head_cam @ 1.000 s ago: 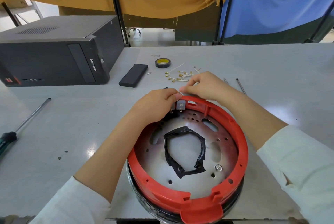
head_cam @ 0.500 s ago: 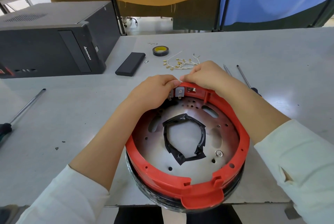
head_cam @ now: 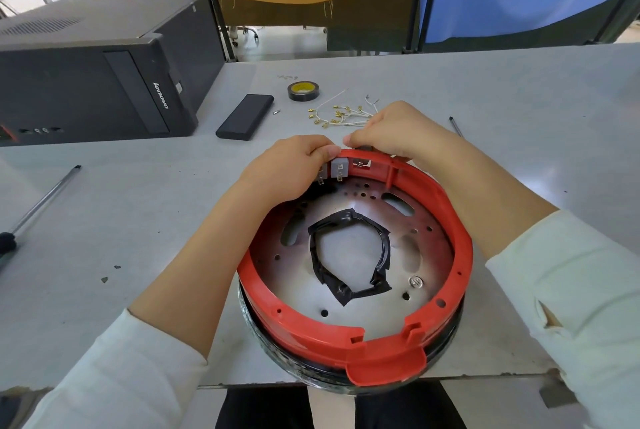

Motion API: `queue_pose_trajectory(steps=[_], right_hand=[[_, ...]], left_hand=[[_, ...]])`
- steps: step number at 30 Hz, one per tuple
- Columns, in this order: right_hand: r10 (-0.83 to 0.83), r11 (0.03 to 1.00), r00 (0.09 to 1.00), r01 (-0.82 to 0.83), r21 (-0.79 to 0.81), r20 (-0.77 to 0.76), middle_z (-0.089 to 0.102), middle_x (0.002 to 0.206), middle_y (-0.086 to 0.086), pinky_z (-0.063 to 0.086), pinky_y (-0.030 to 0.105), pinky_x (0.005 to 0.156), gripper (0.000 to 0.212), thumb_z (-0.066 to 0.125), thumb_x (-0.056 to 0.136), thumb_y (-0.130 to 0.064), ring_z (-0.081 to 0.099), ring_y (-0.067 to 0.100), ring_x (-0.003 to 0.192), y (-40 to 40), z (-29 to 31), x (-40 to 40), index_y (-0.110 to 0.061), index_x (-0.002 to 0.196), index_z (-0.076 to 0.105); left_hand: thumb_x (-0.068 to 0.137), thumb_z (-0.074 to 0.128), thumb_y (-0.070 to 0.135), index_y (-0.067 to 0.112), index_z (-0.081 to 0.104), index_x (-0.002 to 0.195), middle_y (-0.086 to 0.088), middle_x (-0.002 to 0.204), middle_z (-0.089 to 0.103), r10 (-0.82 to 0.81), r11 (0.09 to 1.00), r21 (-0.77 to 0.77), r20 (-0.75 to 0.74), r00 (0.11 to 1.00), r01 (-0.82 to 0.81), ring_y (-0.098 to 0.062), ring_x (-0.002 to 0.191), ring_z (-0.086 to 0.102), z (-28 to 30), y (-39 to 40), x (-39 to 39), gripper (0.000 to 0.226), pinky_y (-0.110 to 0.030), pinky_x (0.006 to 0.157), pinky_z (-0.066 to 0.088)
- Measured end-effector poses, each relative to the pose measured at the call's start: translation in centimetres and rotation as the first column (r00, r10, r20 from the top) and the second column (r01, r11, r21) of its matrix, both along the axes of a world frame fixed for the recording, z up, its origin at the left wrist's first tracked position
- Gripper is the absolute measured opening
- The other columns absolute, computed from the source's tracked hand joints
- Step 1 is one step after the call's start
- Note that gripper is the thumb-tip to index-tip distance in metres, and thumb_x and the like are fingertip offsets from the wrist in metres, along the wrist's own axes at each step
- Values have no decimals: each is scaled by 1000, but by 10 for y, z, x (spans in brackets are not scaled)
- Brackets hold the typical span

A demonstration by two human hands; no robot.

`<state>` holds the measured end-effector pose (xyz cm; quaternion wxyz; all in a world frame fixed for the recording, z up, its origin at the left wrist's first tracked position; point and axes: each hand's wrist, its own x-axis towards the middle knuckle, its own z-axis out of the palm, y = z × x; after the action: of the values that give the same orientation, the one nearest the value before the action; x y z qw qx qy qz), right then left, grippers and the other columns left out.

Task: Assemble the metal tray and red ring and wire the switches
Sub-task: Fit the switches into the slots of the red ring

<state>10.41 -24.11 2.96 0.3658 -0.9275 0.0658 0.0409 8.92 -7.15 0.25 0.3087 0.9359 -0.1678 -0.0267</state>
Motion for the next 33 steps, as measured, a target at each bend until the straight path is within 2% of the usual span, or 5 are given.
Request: queue_pose_trajectory(steps=[8,14,19,24,33], right_hand=[[-29,999,999,30,-31,39,40,58,-1,27,26,46,27,68,77,-31,39,13,52,5,-5,-5,-16,66,48],[59,997,998,-58,-48,19,49,68,1,32,26,53,27,64,84,-36,44,13,61,5,-4,-9,-10,87,60],[77,994,990,-67,-88,121,40,59,2,29,30,51,43,47,95,-39,40,19,58,1,-12,-11,-14,60,42],[83,990,962,-51,-128,258,35,52,2,24,31,47,49,48,95,-35,35,17,49,1,-22,-11,-15,52,36],[120,979,948,-65,-193,294,33,50,1,27,30,48,50,52,91,-35,37,20,52,-1,-26,-8,-15,49,33]], left_hand=[[101,40,42,37,58,82,5,86,62,3,1000,8,-6,1000,-3,-22,89,56,1,0,-1,27,-43,90,47],[101,40,43,36,59,83,3,87,62,5,1000,4,-8,1000,-5,-23,90,56,1,0,-1,26,-43,89,47],[101,39,43,35,55,77,8,74,54,34,999,1,-26,999,-34,-23,83,52,0,0,-1,30,-41,87,47],[100,39,45,39,52,71,9,71,51,60,998,-1,-32,998,-60,-26,85,54,0,-1,-6,33,-44,89,47],[101,37,44,42,55,88,5,87,60,59,998,9,-14,998,-59,-24,92,58,-3,-1,-4,22,-44,91,47]])
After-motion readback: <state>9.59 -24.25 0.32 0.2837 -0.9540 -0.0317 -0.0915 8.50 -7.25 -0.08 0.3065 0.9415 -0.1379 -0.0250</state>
